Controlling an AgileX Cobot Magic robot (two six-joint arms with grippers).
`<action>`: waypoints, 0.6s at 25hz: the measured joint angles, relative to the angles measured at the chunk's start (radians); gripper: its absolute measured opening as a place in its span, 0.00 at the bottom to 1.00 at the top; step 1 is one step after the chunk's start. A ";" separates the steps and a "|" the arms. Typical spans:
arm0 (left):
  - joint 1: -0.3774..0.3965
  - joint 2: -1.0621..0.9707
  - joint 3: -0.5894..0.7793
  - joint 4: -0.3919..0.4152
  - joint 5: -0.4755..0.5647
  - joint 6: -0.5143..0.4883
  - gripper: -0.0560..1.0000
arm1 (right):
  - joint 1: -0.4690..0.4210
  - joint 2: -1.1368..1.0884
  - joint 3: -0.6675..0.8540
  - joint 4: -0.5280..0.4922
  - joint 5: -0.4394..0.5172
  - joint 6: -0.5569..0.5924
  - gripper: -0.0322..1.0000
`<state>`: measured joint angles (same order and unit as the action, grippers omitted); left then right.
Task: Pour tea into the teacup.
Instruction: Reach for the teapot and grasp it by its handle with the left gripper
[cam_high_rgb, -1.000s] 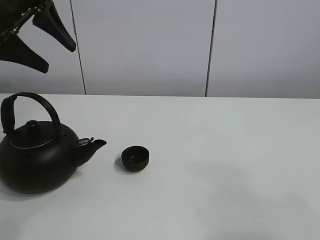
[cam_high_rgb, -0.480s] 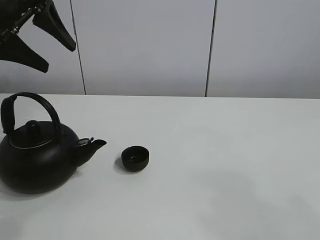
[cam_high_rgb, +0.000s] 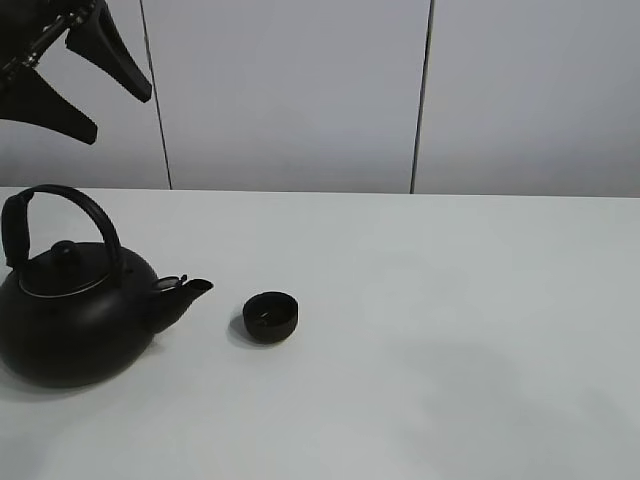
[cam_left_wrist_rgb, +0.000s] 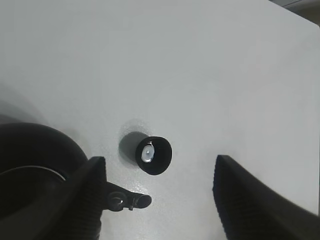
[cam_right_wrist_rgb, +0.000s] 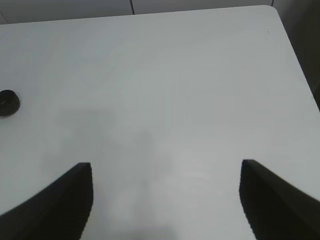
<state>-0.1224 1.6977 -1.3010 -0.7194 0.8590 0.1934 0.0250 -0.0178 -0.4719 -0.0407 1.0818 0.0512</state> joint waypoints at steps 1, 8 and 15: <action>0.000 0.000 0.000 0.000 0.000 0.000 0.48 | 0.000 0.000 0.000 0.000 0.000 0.000 0.57; 0.000 0.000 0.000 0.000 0.000 0.000 0.48 | 0.000 0.000 0.000 -0.001 0.000 0.001 0.57; 0.000 0.000 0.000 0.000 0.000 0.000 0.48 | 0.000 0.000 0.000 -0.001 0.000 0.001 0.57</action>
<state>-0.1224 1.6977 -1.3010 -0.7194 0.8590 0.1934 0.0250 -0.0178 -0.4719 -0.0417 1.0821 0.0520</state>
